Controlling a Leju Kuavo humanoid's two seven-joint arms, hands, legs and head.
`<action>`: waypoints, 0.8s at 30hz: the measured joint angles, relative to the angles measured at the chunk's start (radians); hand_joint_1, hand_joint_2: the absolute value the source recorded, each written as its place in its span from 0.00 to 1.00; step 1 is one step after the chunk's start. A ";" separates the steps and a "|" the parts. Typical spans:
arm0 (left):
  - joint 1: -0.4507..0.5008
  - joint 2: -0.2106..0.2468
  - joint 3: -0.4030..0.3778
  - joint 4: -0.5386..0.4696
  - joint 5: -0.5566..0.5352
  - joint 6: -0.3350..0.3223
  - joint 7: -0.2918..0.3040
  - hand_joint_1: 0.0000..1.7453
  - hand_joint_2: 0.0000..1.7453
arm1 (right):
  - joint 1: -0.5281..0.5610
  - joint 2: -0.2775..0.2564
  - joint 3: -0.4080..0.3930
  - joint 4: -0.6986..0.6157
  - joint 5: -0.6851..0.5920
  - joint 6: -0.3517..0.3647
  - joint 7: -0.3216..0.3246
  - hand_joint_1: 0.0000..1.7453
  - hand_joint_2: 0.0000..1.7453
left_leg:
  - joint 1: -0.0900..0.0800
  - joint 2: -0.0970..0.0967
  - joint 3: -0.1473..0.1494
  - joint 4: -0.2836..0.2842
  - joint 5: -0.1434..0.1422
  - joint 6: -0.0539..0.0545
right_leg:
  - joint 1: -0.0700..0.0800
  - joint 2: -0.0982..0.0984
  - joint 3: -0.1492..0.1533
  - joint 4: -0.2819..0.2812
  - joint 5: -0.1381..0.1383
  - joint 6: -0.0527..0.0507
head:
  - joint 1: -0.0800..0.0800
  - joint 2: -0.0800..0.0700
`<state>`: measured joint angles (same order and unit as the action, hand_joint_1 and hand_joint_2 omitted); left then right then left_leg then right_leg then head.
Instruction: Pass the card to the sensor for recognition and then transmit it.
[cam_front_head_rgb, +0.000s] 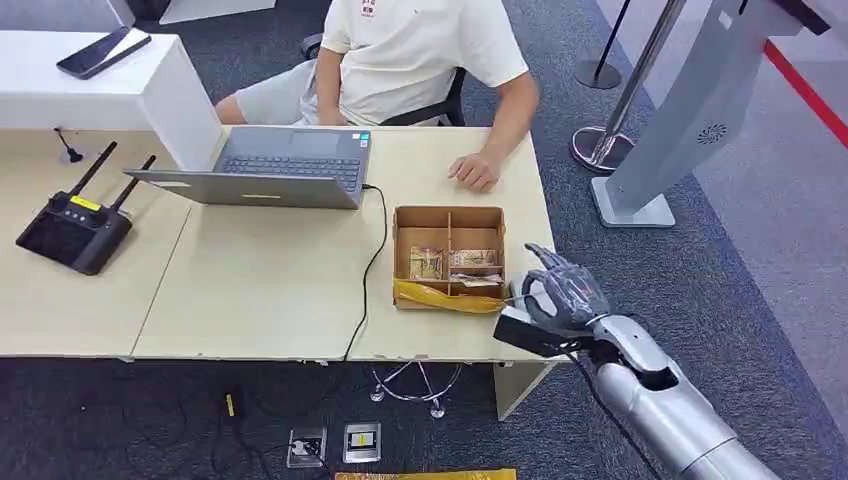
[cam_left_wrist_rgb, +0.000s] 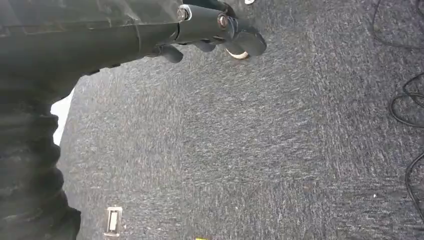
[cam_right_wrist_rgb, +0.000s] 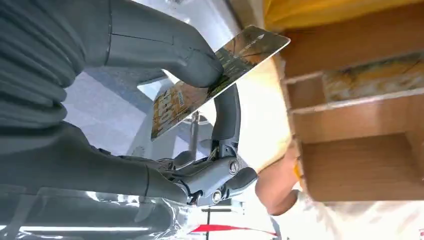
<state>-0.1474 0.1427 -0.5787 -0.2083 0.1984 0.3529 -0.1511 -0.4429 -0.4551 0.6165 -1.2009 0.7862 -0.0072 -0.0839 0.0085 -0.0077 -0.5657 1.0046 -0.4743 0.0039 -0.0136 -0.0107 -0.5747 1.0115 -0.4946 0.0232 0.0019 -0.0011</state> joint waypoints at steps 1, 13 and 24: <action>0.000 0.000 0.000 0.000 0.001 0.000 0.000 0.00 1.00 | -0.004 -0.002 -0.004 0.003 0.000 0.000 0.000 1.00 1.00 | 0.000 0.000 0.000 0.000 0.000 0.000 | 0.000 0.000 0.000 0.000 0.000 0.000 | 0.000 0.000; 0.000 -0.002 0.000 0.000 0.003 0.000 0.000 0.00 1.00 | -0.025 -0.002 -0.021 0.035 0.014 0.005 -0.013 1.00 1.00 | 0.000 0.000 0.000 0.000 0.000 0.000 | 0.000 0.000 0.000 0.000 0.000 0.000 | 0.000 0.000; -0.002 -0.001 -0.010 -0.001 0.001 -0.003 0.000 0.00 1.00 | -0.025 0.006 -0.003 0.054 0.014 0.091 -0.016 1.00 1.00 | 0.000 0.000 0.000 0.000 0.000 0.000 | 0.000 0.000 0.000 0.000 0.000 0.000 | 0.000 0.000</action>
<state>-0.1497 0.1419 -0.5890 -0.2094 0.1995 0.3498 -0.1511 -0.4681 -0.4490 0.6130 -1.1467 0.8007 0.0836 -0.0999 0.0086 -0.0075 -0.5659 1.0046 -0.4744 0.0039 -0.0136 -0.0107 -0.5747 1.0115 -0.4946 0.0232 0.0015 -0.0011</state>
